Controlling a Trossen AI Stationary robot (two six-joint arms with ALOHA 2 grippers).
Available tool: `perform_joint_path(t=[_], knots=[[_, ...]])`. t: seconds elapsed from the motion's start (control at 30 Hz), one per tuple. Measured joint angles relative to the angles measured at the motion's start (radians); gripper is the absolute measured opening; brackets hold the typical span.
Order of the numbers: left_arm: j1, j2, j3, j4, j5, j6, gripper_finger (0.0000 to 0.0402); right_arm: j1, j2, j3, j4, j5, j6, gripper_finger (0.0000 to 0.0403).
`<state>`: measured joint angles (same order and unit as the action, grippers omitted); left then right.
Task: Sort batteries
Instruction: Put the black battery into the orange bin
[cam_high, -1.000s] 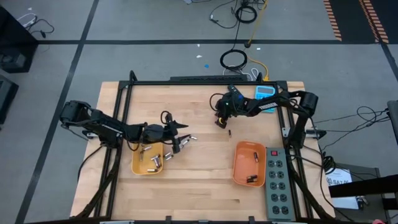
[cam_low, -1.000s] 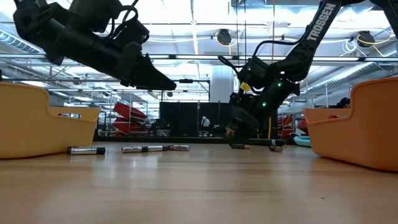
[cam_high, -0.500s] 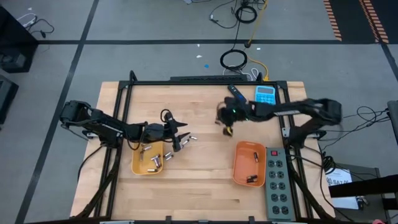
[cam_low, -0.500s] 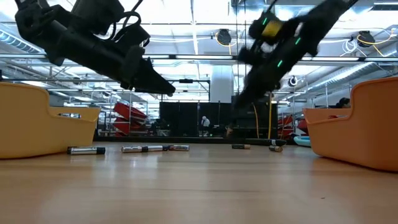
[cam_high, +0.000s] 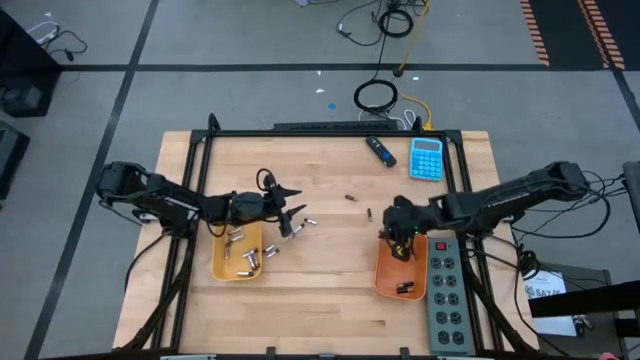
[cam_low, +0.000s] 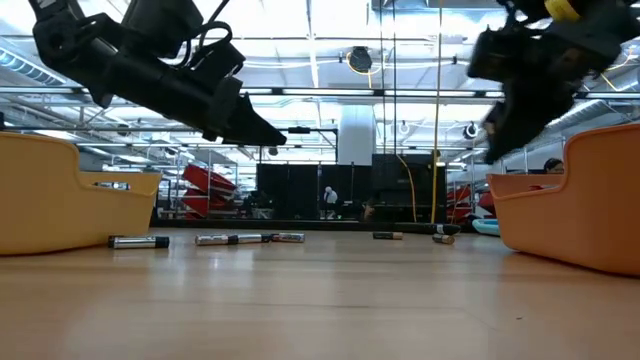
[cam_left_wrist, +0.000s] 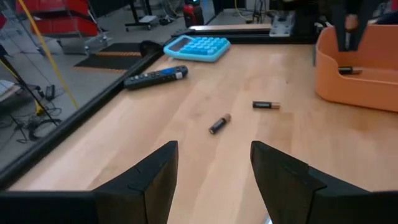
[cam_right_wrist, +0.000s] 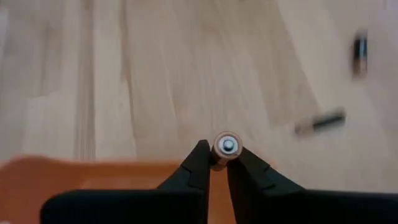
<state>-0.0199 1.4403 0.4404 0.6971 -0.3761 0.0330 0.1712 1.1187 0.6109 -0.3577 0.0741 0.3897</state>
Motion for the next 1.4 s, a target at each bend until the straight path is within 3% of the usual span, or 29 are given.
perform_joint_path(t=[0.33,0.47,0.57,0.7,0.8,1.17,1.4], knots=[[0.037,0.000,0.000,0.005,0.007,0.001,0.0212,0.075,0.005,-0.006,-0.167,0.025,0.303,0.0074],[0.052,0.000,0.011,-0.019,0.135,-0.028,0.0213,0.084,0.005,0.005,-0.182,-0.026,0.365,0.0120],[0.056,0.000,0.031,-0.046,0.144,-0.043,0.0213,0.087,0.002,0.062,-0.204,0.013,0.357,0.0150],[0.061,0.000,0.047,-0.056,0.146,-0.027,0.0212,0.060,0.011,0.137,-0.209,0.152,0.277,0.0162],[0.061,0.000,0.053,-0.055,0.143,-0.026,0.0210,-0.005,0.043,0.159,-0.186,0.191,0.202,0.0163],[0.065,0.000,0.053,-0.067,0.138,-0.024,0.0209,-0.370,0.318,0.196,0.048,0.027,-0.197,0.0163],[0.064,0.000,0.053,-0.116,0.137,-0.026,0.0209,-0.478,0.510,0.290,0.086,-0.029,-0.377,0.0164]])
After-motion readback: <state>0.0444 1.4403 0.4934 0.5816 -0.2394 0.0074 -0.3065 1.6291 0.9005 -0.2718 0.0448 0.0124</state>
